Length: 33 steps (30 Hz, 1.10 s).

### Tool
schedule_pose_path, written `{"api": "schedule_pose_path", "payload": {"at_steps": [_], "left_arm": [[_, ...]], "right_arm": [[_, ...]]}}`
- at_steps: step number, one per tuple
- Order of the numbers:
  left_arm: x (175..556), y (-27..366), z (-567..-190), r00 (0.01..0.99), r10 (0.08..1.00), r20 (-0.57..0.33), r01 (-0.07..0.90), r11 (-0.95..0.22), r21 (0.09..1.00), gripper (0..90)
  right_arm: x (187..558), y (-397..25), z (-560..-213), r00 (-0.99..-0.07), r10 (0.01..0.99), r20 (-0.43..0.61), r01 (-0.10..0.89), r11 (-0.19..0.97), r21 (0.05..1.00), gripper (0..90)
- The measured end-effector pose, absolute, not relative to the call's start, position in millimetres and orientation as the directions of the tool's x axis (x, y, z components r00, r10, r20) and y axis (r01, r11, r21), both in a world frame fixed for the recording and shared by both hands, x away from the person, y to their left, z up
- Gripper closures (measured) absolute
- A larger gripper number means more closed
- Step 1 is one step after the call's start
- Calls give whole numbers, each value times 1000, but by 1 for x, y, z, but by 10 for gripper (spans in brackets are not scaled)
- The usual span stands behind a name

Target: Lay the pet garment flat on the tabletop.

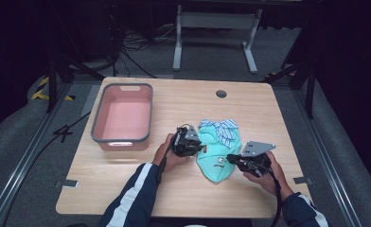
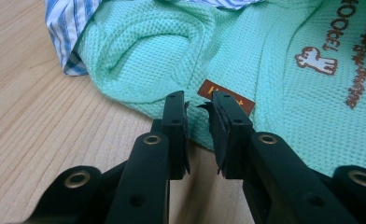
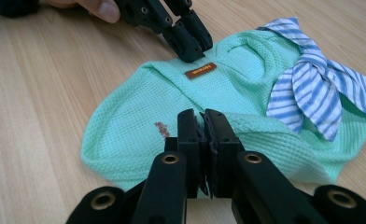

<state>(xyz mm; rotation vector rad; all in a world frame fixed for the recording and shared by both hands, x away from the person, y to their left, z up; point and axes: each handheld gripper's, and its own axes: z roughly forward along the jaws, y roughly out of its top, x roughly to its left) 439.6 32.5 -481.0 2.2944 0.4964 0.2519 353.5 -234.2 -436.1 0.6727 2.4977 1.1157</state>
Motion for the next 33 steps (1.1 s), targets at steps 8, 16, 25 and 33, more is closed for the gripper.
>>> {"api": "schedule_pose_path", "payload": {"at_steps": [8, 16, 25, 33], "left_arm": [[440, 32, -481, 905, 425, 24, 277, -632, 723, 764], [440, 32, -481, 905, 425, 22, 279, -632, 723, 764], [440, 32, -481, 905, 425, 22, 279, -632, 723, 764], [440, 32, -481, 905, 425, 22, 279, -631, 723, 764]], "right_arm": [[341, -247, -437, -831, 549, -94, 299, 582, 756, 852], [330, -261, -441, -812, 575, -98, 320, 579, 749, 843], [320, -279, -446, -790, 608, -75, 361, 561, 745, 815], [316, -286, -439, -768, 635, -84, 354, 531, 770, 765]]}}
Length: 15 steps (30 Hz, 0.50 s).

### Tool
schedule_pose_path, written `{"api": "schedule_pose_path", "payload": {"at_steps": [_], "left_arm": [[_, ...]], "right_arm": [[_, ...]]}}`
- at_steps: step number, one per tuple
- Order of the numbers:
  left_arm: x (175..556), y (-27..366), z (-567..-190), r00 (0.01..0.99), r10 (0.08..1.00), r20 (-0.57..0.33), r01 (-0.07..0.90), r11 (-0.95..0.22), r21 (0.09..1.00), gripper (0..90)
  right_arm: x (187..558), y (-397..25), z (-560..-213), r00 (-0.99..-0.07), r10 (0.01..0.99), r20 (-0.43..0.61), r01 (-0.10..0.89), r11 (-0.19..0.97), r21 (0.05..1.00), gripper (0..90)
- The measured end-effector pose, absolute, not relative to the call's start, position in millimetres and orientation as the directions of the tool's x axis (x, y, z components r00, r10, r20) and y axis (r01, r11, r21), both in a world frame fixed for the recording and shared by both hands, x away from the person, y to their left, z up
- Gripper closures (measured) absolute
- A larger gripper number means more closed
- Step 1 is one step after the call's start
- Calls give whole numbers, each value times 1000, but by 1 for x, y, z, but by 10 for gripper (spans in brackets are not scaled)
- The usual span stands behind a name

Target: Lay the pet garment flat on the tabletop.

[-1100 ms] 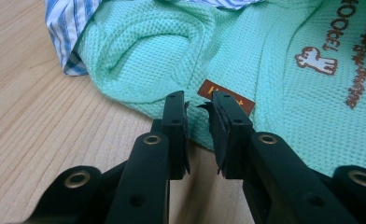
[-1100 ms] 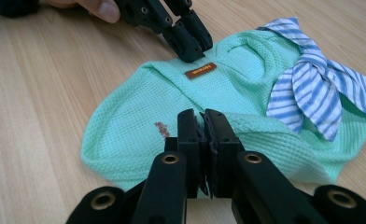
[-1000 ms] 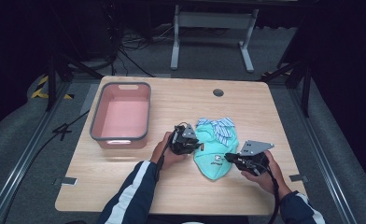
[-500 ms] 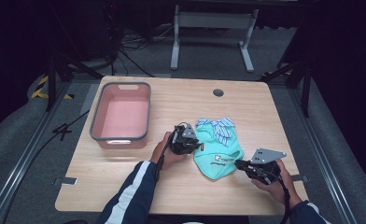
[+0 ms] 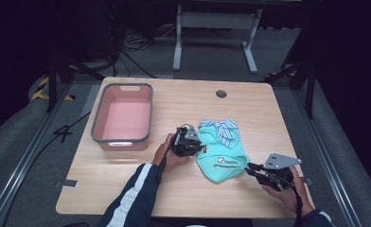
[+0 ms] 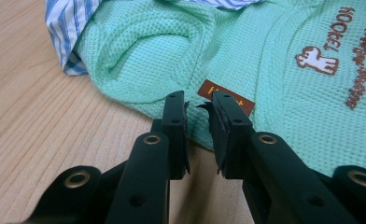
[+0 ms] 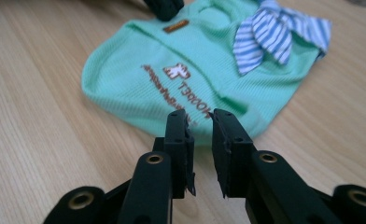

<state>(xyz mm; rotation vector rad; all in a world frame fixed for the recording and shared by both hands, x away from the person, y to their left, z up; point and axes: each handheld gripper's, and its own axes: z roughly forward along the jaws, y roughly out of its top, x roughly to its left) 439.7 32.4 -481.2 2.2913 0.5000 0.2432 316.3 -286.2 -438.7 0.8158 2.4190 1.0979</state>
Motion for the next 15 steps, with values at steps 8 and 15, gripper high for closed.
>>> {"api": "schedule_pose_path", "payload": {"at_steps": [8, 15], "left_arm": [[440, 32, -481, 905, 425, 21, 280, -631, 723, 764], [440, 33, -481, 906, 424, 20, 280, -632, 723, 764]], "right_arm": [[324, -287, -435, -727, 675, -122, 339, 508, 792, 720], [332, -286, -452, -749, 654, -101, 387, 557, 735, 745]]}}
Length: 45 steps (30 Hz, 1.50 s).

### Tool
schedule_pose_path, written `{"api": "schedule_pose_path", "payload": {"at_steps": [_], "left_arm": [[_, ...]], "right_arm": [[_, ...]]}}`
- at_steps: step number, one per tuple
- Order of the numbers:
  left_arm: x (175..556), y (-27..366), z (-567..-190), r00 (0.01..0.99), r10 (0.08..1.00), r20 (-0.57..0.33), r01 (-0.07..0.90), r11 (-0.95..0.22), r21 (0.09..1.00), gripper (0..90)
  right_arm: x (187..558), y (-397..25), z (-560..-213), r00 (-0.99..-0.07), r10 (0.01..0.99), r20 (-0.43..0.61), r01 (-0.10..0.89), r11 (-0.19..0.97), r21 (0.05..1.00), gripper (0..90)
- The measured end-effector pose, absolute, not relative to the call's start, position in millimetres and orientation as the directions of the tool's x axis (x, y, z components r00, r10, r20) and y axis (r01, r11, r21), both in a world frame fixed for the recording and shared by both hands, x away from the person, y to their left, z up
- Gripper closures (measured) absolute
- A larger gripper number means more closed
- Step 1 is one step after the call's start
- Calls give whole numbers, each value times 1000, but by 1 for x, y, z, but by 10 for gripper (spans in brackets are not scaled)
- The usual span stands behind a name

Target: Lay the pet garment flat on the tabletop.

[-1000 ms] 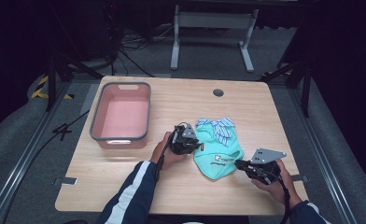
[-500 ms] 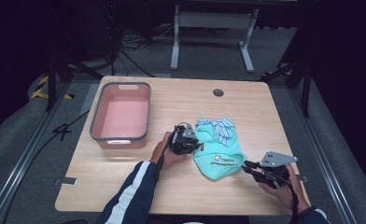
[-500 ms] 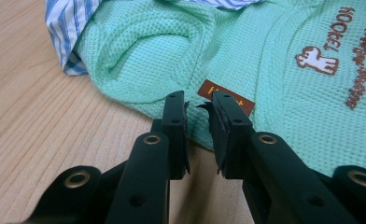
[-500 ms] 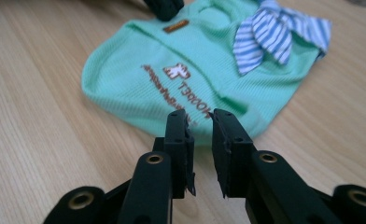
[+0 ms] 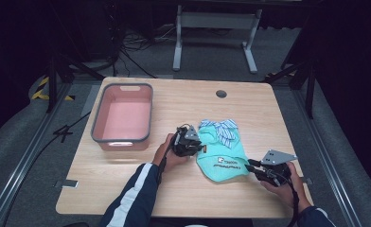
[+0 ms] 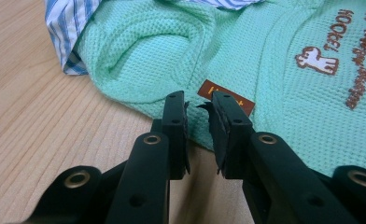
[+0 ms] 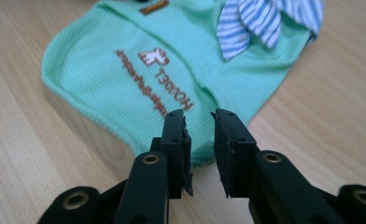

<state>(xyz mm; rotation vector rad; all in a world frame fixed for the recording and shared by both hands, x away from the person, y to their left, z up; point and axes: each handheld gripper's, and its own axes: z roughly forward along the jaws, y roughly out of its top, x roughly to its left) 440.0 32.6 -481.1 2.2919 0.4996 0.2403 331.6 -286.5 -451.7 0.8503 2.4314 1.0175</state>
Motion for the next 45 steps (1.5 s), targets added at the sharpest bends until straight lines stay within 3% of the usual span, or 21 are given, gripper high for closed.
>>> {"api": "schedule_pose_path", "payload": {"at_steps": [11, 17, 26, 34, 45], "left_arm": [[440, 33, -481, 906, 424, 18, 281, -632, 723, 764], [440, 33, -481, 906, 424, 18, 281, -632, 722, 762], [440, 33, -481, 905, 424, 17, 282, -631, 722, 761], [441, 33, -481, 906, 424, 14, 284, -630, 723, 761], [441, 33, -481, 905, 426, 8, 289, -627, 724, 763]], "right_arm": [[334, -290, -470, -780, 623, -51, 434, 598, 674, 740], [335, -293, -465, -768, 639, -50, 439, 581, 685, 651], [368, -290, -445, -678, 729, -98, 391, 470, 791, 599], [418, -270, -468, -634, 760, -143, 448, 512, 733, 590], [420, -295, -476, -563, 821, -88, 541, 447, 712, 564]]}}
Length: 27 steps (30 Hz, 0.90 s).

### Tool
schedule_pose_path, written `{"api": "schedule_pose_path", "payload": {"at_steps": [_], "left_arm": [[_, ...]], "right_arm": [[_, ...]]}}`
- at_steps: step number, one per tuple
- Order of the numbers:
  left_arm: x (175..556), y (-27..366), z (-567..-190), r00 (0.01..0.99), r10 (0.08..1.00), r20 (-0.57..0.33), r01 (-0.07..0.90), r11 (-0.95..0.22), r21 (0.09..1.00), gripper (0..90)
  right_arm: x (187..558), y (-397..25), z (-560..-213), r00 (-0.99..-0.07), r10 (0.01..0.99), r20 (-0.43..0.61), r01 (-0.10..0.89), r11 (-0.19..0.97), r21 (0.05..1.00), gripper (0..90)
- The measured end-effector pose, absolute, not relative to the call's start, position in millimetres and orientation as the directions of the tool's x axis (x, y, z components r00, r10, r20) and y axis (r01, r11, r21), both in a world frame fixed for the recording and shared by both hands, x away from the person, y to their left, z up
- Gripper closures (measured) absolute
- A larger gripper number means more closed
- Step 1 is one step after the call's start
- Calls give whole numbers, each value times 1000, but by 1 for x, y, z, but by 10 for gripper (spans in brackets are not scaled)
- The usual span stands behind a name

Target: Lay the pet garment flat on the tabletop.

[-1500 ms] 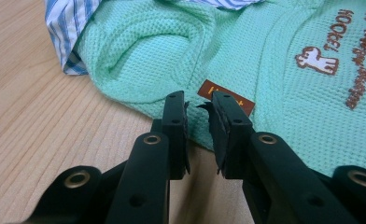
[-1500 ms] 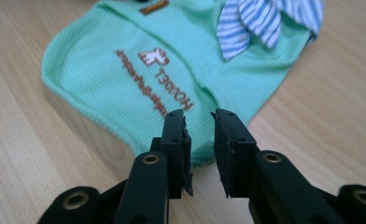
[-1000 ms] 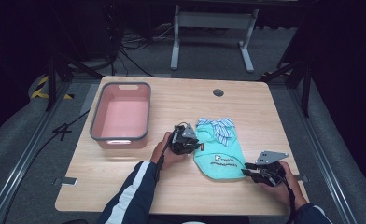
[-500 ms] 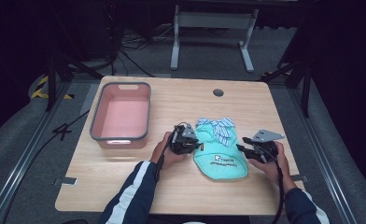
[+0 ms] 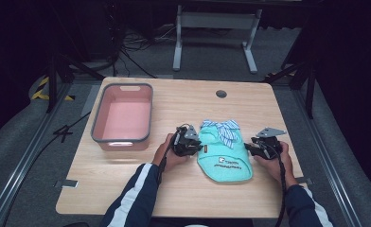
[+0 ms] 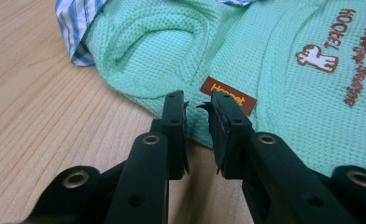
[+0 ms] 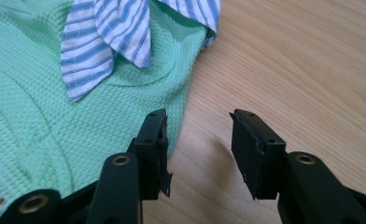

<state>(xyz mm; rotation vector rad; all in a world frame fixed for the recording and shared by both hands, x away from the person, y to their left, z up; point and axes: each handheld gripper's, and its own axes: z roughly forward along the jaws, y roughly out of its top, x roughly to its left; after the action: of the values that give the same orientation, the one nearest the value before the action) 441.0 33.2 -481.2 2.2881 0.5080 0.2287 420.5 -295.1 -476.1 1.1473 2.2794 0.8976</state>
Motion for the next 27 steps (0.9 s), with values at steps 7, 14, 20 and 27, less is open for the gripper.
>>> {"api": "schedule_pose_path", "payload": {"at_steps": [7, 14, 20, 27], "left_arm": [[441, 34, -481, 895, 445, 6, 303, -620, 724, 732], [447, 27, -475, 879, 475, 38, 305, -622, 721, 597], [454, 5, -462, 884, 461, 84, 258, -629, 733, 647], [457, -18, -472, 909, 409, 82, 245, -684, 687, 772]], "right_arm": [[420, -296, -477, -563, 822, -84, 540, 442, 716, 564], [419, -292, -475, -578, 811, -90, 520, 451, 726, 520], [418, -291, -472, -588, 805, -86, 500, 444, 743, 527], [418, -289, -475, -606, 792, -75, 503, 455, 734, 547]]}}
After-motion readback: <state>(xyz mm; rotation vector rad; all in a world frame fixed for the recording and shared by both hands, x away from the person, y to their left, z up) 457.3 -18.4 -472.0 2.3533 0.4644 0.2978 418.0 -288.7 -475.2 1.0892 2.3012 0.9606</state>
